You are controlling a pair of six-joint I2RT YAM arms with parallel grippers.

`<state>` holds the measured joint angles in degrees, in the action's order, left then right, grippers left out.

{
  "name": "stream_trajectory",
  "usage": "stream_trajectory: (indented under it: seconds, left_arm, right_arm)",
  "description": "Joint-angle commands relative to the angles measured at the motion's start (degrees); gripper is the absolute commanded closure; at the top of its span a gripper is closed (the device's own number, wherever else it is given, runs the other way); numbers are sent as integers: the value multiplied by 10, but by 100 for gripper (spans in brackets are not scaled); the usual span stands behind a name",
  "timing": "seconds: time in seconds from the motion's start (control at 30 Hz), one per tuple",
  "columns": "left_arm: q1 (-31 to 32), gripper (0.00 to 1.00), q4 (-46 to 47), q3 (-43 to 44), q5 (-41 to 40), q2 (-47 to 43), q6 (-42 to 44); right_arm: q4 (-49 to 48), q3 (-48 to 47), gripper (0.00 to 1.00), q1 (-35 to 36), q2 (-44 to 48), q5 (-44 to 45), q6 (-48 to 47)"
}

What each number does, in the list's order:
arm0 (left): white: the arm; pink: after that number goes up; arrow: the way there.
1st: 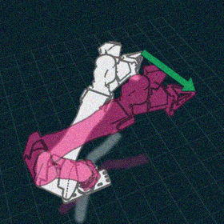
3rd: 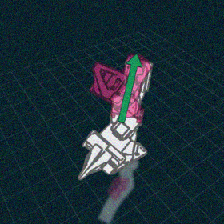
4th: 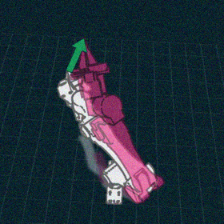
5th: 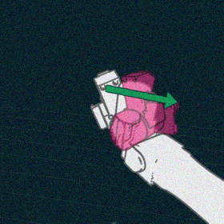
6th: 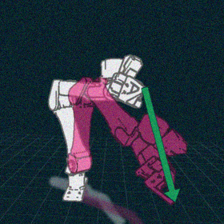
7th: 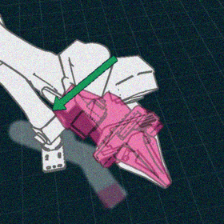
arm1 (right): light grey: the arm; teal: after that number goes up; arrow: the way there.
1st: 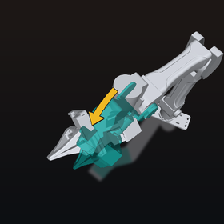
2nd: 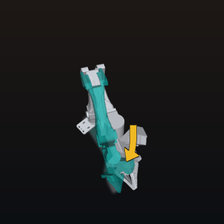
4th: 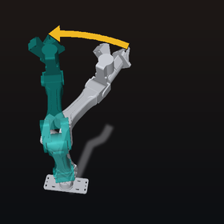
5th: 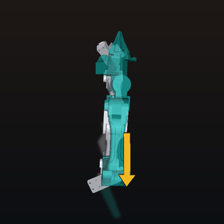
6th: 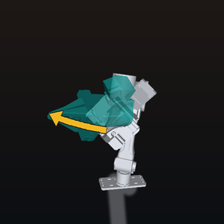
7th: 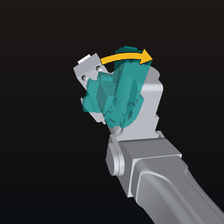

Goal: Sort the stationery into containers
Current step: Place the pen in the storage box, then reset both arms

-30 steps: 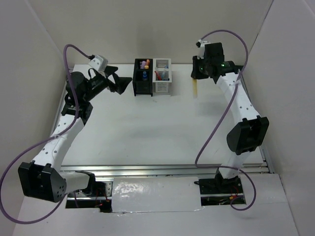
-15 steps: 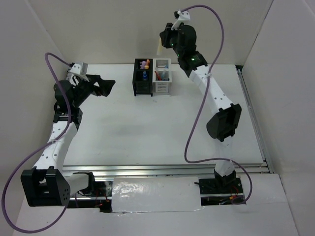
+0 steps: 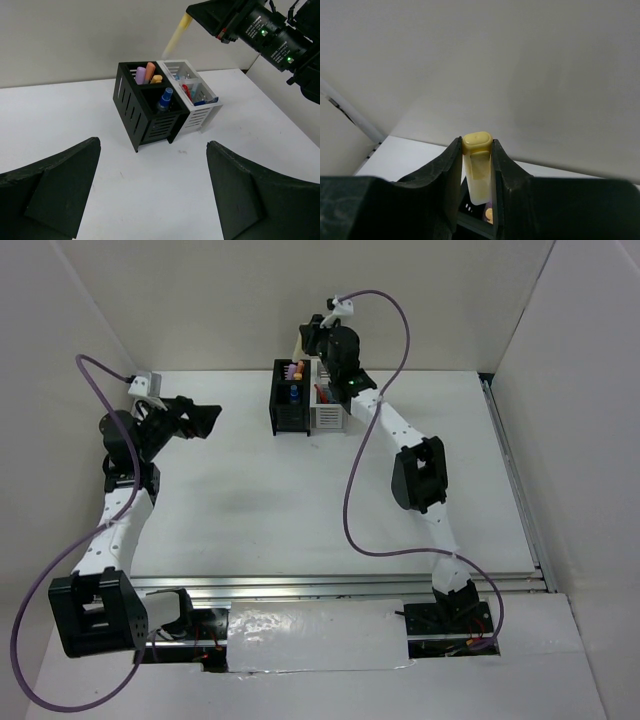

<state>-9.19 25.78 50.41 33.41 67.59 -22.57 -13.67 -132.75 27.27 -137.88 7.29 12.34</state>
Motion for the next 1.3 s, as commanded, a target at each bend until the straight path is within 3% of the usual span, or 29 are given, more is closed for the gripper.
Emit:
stream_trajectory:
  seconds: [0.0, 0.7, 0.83, 0.87, 0.9, 0.93, 0.97, 1.07, 1.27]
  left_arm:
    - [-7, 1, 49, -2, 24, 7, -18]
    - [-28, 1, 42, -16, 36, -3, -15]
    - [-31, 1, 37, -15, 36, -4, -10]
    - [-32, 1, 36, -14, 36, -4, -9]
    - [-32, 1, 31, -12, 36, -3, -6]
    - [-32, 1, 29, -8, 35, -4, -4]
    - [-32, 1, 24, -6, 34, -2, -4]
    - [-32, 1, -33, 27, 25, 3, 7]
    - [-31, 1, -240, 143, -1, 25, 70]
  right_arm:
    - [-87, -37, 100, 11, -11, 3, 18]
    - [-126, -61, 100, 24, -108, -1, -22]
    - [-123, -62, 77, 27, -114, -14, -36]
    - [-121, -59, 68, 27, -114, -16, -41]
    - [-118, -59, 50, 28, -111, -24, -41]
    - [-113, -59, 43, 28, -109, -27, -39]
    - [-112, -57, 29, 29, -107, -31, -37]
    - [-95, -54, 17, 30, -79, -42, -26]
    - [0, -15, 10, 30, 92, -70, -7]
